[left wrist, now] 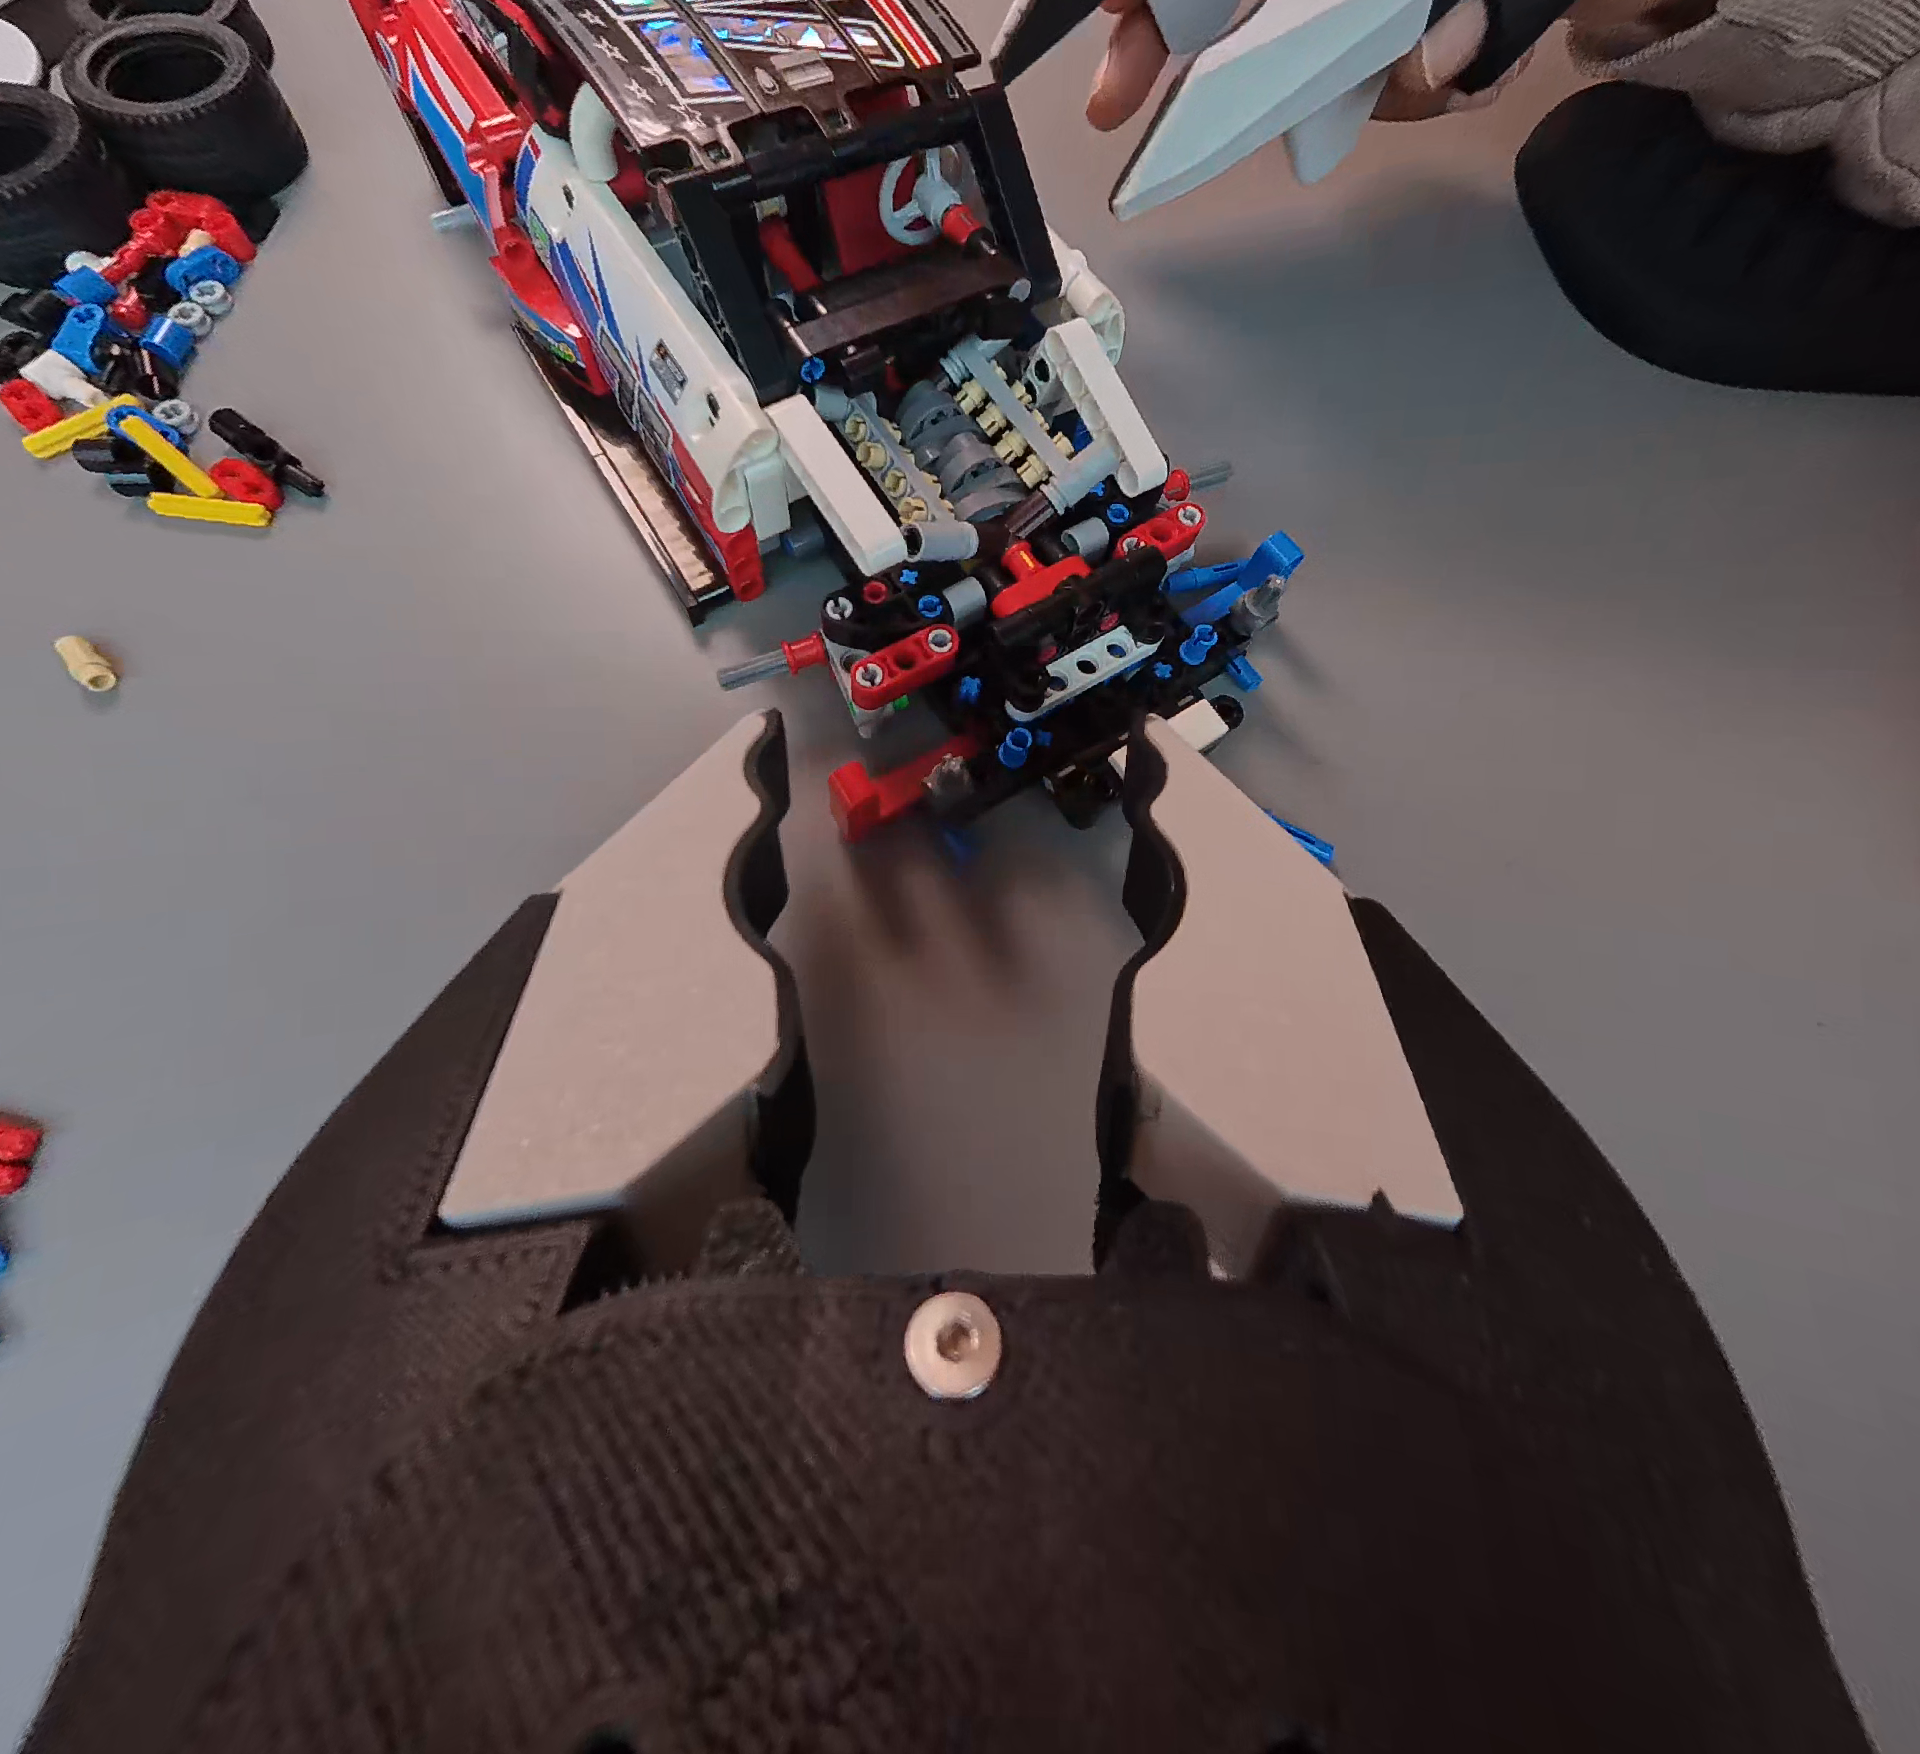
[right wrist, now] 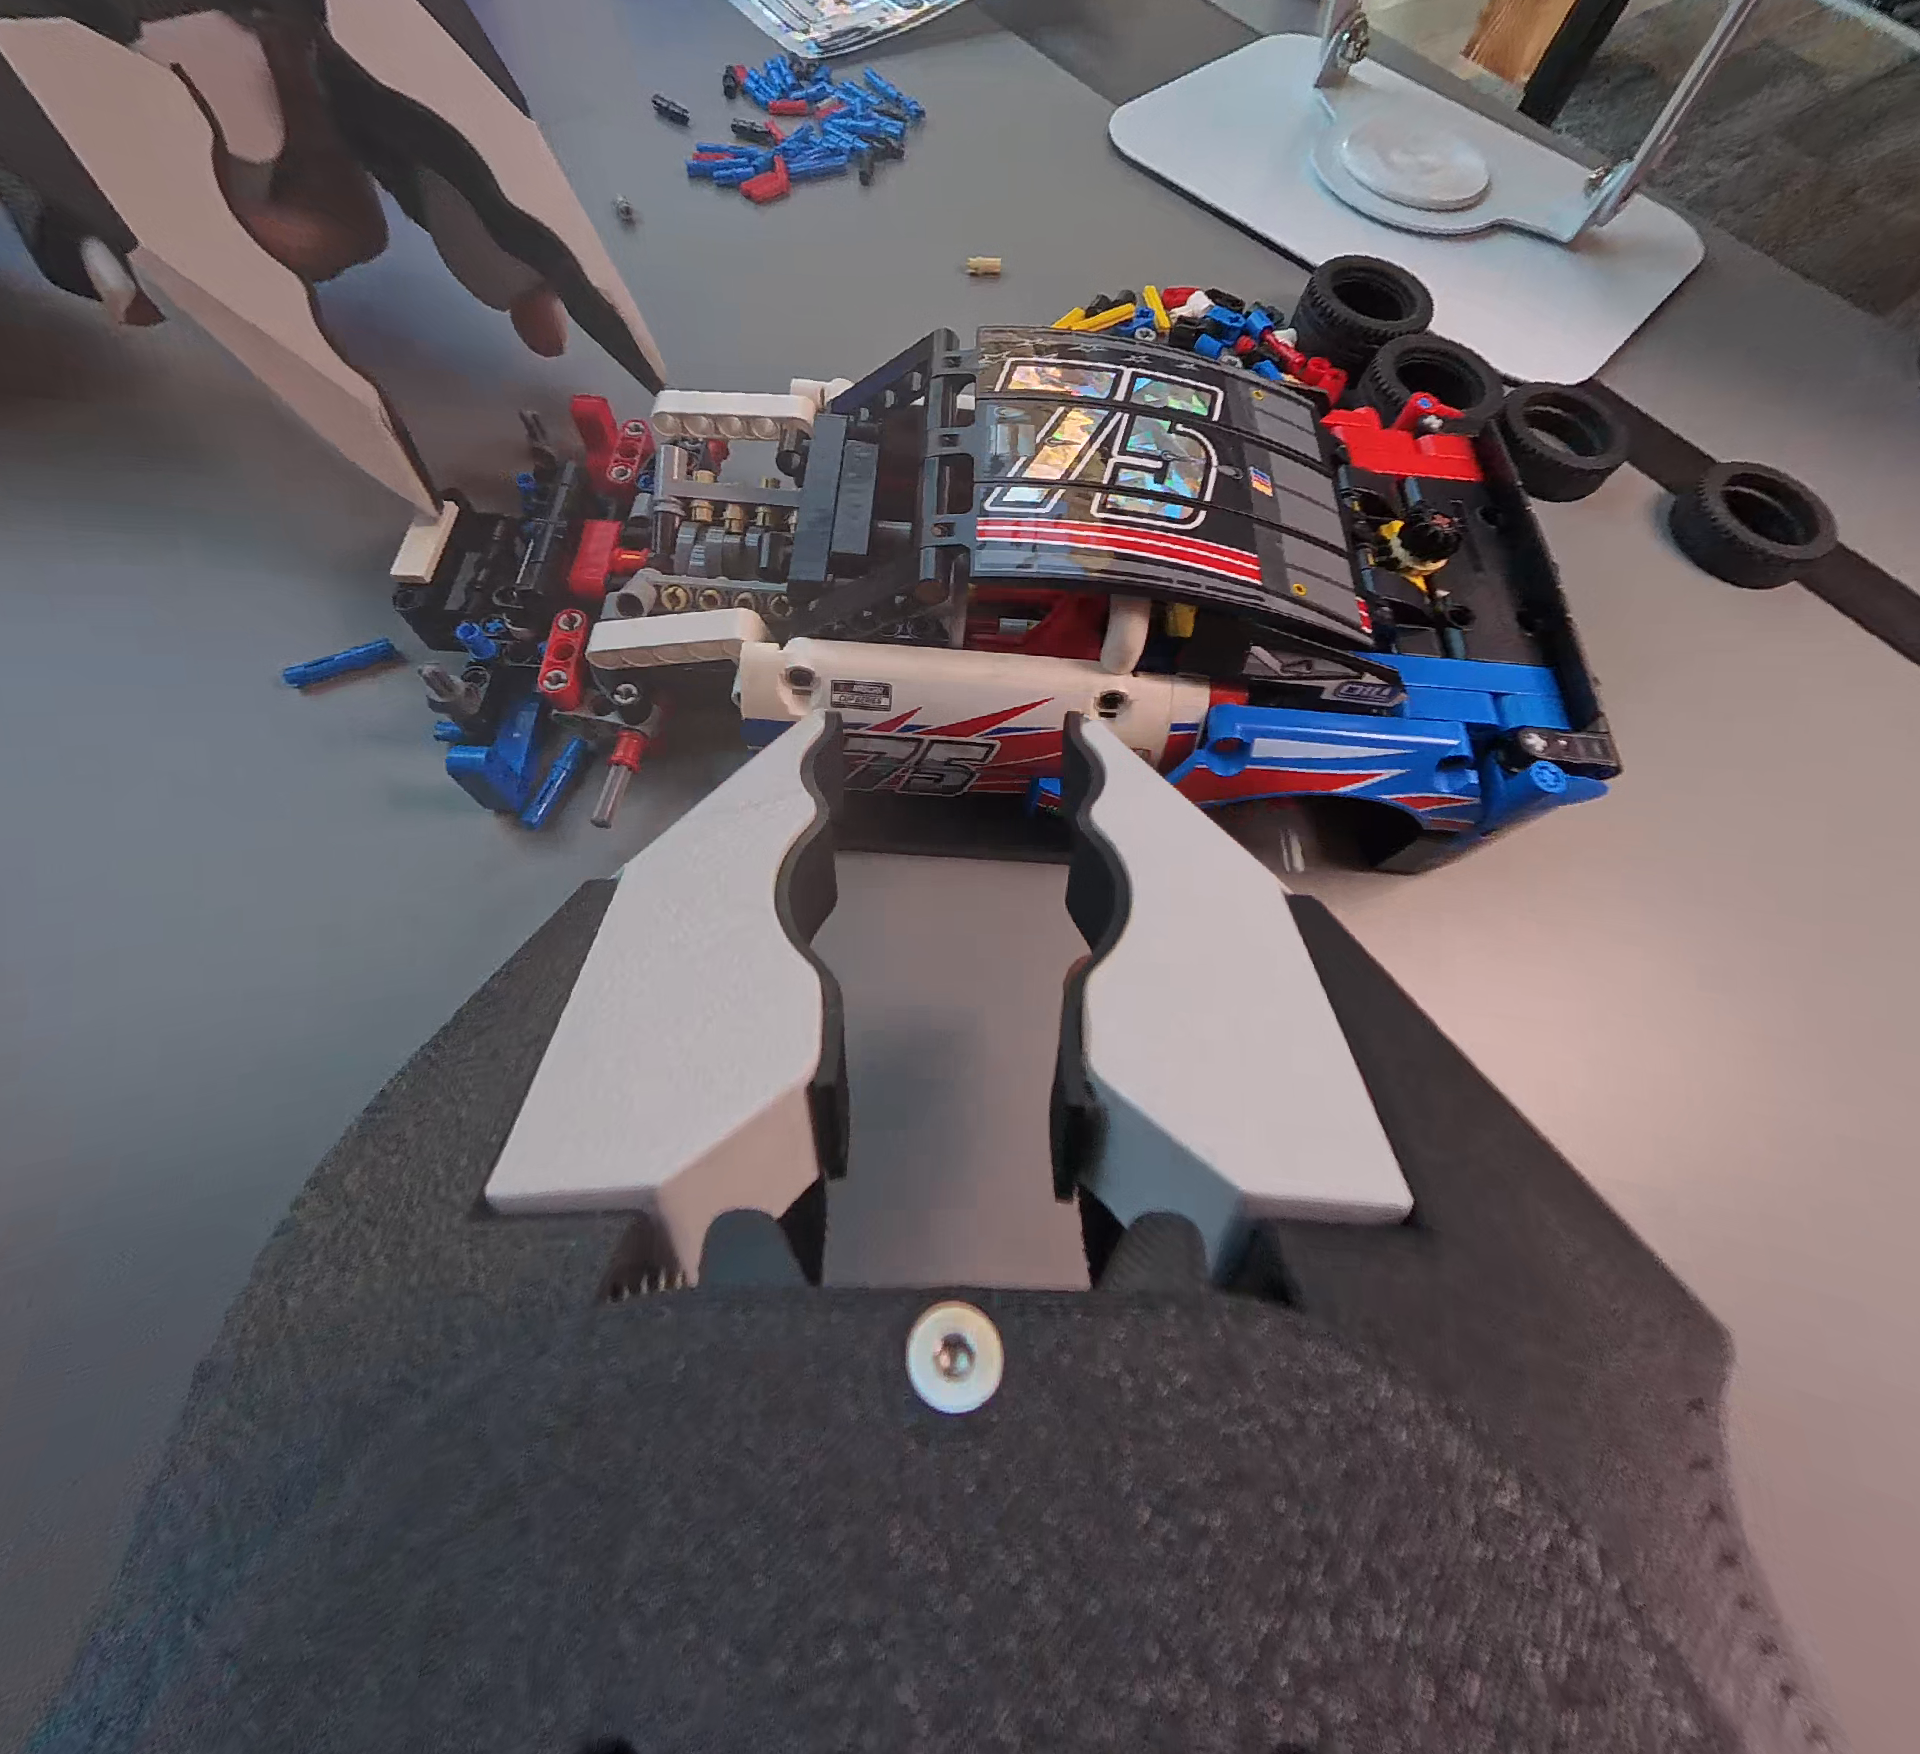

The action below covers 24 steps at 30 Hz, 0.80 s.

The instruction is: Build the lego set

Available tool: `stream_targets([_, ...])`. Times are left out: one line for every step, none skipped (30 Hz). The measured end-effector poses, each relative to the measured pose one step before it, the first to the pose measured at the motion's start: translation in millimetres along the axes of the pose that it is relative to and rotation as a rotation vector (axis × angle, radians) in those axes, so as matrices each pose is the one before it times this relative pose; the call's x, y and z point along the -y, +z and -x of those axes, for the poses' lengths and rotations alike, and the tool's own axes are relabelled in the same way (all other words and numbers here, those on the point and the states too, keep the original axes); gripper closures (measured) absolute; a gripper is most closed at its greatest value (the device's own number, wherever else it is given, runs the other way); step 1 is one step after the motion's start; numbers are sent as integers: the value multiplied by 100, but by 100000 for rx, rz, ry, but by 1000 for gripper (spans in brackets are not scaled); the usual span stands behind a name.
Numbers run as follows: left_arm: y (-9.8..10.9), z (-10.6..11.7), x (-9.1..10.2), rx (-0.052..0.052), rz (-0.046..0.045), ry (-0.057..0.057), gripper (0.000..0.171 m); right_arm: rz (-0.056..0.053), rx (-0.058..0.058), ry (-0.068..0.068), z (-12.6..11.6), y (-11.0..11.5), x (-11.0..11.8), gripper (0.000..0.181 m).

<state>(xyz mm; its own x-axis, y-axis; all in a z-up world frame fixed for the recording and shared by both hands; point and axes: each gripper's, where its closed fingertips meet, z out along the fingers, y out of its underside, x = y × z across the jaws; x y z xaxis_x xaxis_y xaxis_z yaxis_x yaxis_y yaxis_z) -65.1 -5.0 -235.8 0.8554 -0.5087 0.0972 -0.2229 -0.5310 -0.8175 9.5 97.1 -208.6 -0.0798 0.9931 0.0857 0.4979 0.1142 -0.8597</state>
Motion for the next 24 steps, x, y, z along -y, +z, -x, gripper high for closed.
stream_targets([48,220,-9,1364,-145,-117,115,-62,643,-1030,294,180,-71,142])
stream_targets([123,346,-264,2276,1330,680,119,374,279,-1366,276,220,-117,142])
stream_targets([213,452,-390,2923,2037,749,123,715,-94,-1400,200,245,-167,142])
stream_targets([97,38,-23,57,-331,231,121,1110,-469,-1425,122,246,-189,143])
stream_targets([39,-85,-13,-783,-24,-637,122,1109,-560,-1823,101,163,-158,144])
stream_targets([-2,22,2,4,-135,-516,122,1459,-144,-1891,130,28,-104,145])
stream_targets([-1,46,-20,329,-67,-10,122,1529,289,-1621,188,-144,-1,147])
stream_targets([-9,5,9,109,-335,62,123,493,1570,-1731,446,-285,216,149])
stream_targets([-6,13,3,31,-209,-127,124,232,4447,-1827,981,-344,236,152])
stream_targets([1,109,4,370,-104,-394,125,1727,8265,-1649,1668,-256,-4,155])
stream_targets([-10,183,16,642,2,-766,126,3029,9878,-1362,2013,-44,-286,155])
stream_targets([-17,202,3,532,-22,-788,128,2963,6905,-2262,1651,266,-325,157])
stream_targets([-34,243,21,787,-218,-641,129,2181,2238,-3259,970,493,-278,161])
stream_targets([-37,227,19,734,-365,-589,131,3264,909,-3119,681,633,-396,164])
stream_targets([-45,208,13,487,-342,-636,132,3410,425,-1984,466,658,-358,163])
stream_targets([-36,200,-6,545,-342,-710,132,2283,-1629,-282,-32,596,-152,162])
stream_targets([-17,146,-3,346,-368,-712,132,169,-3302,1272,-444,383,228,163])
stream_targets([-11,76,-13,5,-236,-510,132,72,-1736,2190,-331,222,302,164])
stream_targets([1,26,-4,-91,-166,-248,132,2308,-1058,1977,-284,222,-4,165])
stream_targets([-1,-6,2,-25,-166,-55,132,3008,-752,-158,-153,201,-127,166])
stream_targets([1,3,1,85,-144,-19,132,1479,-35,-1687,85,104,59,167])
stream_targets([5,-3,3,125,-145,-63,132,1157,1335,-1200,331,72,51,173])
stream_targets([1,-2,1,99,-145,-122,132,782,849,-585,253,62,64,177])
stream_targets([6,1,2,65,-109,-73,132,264,-498,-905,10,18,26,178])
